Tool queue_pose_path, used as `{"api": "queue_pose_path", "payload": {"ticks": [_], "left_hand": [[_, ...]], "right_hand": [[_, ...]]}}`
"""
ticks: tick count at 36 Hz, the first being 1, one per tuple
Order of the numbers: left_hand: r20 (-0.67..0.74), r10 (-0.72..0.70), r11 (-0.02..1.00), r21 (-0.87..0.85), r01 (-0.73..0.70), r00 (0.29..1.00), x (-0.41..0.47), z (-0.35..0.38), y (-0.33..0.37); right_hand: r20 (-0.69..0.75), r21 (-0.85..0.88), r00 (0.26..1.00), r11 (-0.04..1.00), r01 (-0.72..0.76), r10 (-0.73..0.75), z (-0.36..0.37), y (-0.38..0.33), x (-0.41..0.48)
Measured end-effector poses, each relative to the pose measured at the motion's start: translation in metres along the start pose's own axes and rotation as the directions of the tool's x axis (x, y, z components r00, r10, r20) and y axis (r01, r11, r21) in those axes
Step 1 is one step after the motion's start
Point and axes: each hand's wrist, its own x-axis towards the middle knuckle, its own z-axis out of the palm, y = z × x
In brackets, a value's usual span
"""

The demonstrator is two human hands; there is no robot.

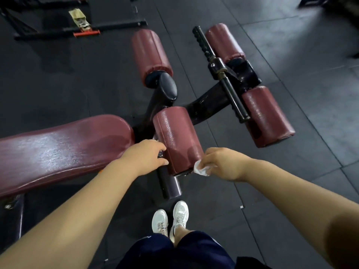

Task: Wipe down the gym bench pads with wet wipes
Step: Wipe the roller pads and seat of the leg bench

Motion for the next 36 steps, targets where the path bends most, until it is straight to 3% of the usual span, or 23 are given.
{"api": "queue_pose_path", "payload": {"ticks": [3,12,21,36], "left_hand": [[0.0,0.042,0.998,0.043,-0.042,0.999,-0.006,-0.01,0.007],[-0.017,0.186,0.972,0.153,-0.181,0.982,-0.012,-0.025,0.041],[0.028,0.264,0.918,0.3,-0.26,0.964,-0.004,-0.024,0.102],[-0.014,0.235,0.938,0.264,-0.223,0.972,0.059,0.025,0.261]], "right_hand": [[0.043,-0.06,0.991,0.991,-0.123,0.126,-0.008,0.0,-0.008],[-0.05,0.001,0.945,0.946,-0.324,0.324,-0.023,0.008,-0.047],[-0.039,-0.026,0.918,0.918,-0.395,0.394,-0.039,0.036,-0.092],[-0.099,0.033,0.923,0.928,-0.37,0.372,-0.065,0.199,-0.171]]}}
